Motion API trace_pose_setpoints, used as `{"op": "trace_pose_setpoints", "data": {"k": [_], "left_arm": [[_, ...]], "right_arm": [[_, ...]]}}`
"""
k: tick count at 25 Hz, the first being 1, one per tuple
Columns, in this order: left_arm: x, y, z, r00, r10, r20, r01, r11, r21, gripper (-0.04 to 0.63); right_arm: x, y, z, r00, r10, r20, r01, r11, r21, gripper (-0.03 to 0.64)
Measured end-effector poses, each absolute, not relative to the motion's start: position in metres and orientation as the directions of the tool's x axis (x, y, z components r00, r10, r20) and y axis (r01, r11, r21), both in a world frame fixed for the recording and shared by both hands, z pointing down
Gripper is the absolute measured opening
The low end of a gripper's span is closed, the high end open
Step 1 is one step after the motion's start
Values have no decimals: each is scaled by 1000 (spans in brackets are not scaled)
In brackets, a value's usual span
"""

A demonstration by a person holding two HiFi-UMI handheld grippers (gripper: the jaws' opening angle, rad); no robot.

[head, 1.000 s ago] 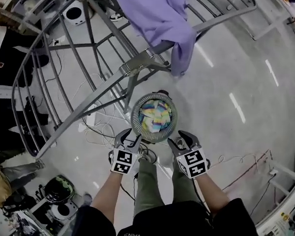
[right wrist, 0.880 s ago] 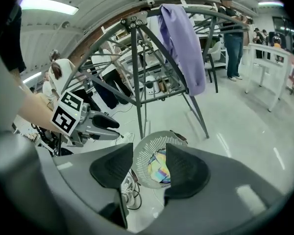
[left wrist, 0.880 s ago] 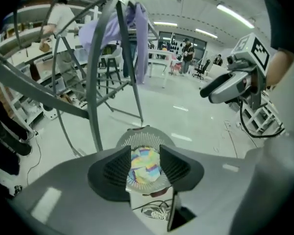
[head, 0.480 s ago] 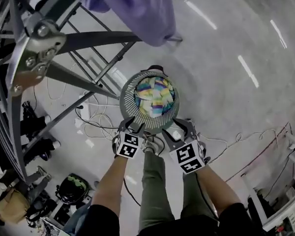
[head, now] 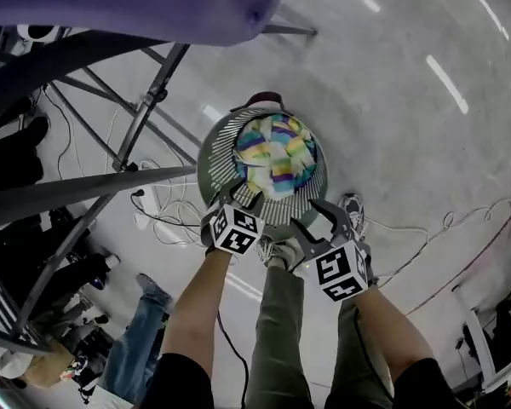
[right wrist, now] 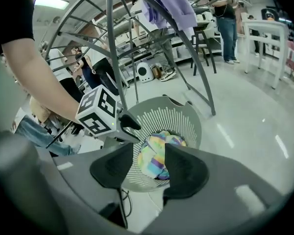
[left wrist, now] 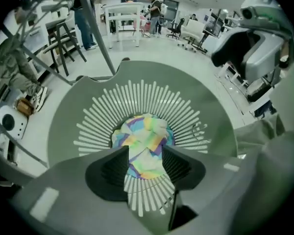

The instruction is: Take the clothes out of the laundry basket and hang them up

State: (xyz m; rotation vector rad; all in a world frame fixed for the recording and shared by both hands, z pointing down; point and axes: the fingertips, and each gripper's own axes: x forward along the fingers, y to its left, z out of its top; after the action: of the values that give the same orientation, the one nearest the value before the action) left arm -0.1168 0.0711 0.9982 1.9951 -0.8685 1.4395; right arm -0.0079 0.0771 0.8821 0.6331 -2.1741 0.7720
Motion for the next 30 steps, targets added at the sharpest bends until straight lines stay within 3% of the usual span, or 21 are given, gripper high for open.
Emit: {"op": "trace_pose_setpoints", "data": {"k": [8, 19, 28, 30], "left_arm": [[-107, 43, 1069, 223, -124, 967, -699, -711, 70, 209], [-129, 61, 1152, 115, 15, 993, -472, -879, 68, 222], [-141, 59, 1190, 10, 16, 1000, -301, -954, 18, 219], [-143, 55, 1190, -3, -5, 1000, -296, -955, -6, 178]], "right_arm": [[3, 80, 906, -603, -253, 757, -708, 607, -361, 198], [10, 72, 915, -595, -330, 732, -759, 530, -378, 198], [12, 87, 924, -592, -325, 737, -770, 498, -399, 198], [16, 89, 925, -584, -326, 743, -774, 498, -390, 198]]}}
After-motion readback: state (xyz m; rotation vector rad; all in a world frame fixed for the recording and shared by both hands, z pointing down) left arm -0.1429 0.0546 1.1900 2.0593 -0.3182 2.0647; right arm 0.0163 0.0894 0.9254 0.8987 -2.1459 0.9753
